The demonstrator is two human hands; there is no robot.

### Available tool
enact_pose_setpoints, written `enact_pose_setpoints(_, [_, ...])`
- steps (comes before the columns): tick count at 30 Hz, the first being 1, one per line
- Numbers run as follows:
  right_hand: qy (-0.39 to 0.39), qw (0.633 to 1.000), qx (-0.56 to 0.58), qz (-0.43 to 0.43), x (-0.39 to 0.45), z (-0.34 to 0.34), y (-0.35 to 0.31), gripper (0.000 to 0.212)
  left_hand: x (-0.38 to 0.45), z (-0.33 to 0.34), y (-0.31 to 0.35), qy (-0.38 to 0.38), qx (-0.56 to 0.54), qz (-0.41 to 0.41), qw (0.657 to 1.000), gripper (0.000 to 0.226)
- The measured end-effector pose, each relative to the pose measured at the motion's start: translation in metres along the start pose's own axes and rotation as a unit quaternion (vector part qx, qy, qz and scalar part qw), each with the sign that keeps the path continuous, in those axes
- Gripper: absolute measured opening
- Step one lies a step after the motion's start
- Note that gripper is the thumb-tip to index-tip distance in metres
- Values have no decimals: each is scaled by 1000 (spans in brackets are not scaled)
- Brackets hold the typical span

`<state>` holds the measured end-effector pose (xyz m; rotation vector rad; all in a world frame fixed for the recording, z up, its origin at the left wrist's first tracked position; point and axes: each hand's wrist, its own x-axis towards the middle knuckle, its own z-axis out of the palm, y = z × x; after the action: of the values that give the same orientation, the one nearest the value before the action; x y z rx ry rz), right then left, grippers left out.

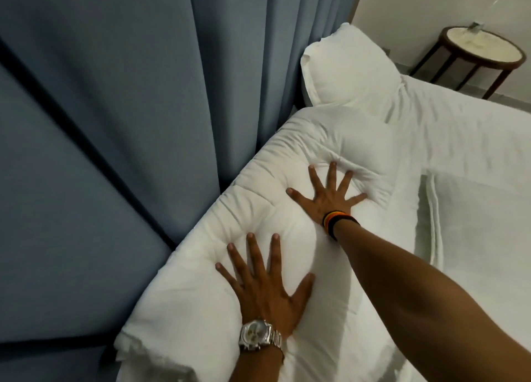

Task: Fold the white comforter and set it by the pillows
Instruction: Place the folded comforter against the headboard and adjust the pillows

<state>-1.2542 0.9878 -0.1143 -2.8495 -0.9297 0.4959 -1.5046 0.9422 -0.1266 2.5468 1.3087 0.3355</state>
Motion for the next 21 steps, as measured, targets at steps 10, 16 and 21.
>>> enact_pose_setpoints(10, [-4,994,88,-69,-83,-69,75,103,-12,-57,49,-94,49,-32,994,96])
enact_pose_setpoints(16, [58,984,146,88,-191,-89,224,95,-54,-68,178,-154,-9,131,979,74])
enact_pose_setpoints(21, [59,957,158,238,-257,-89,361,90,-89,-29,259,-266,-22,170,949,71])
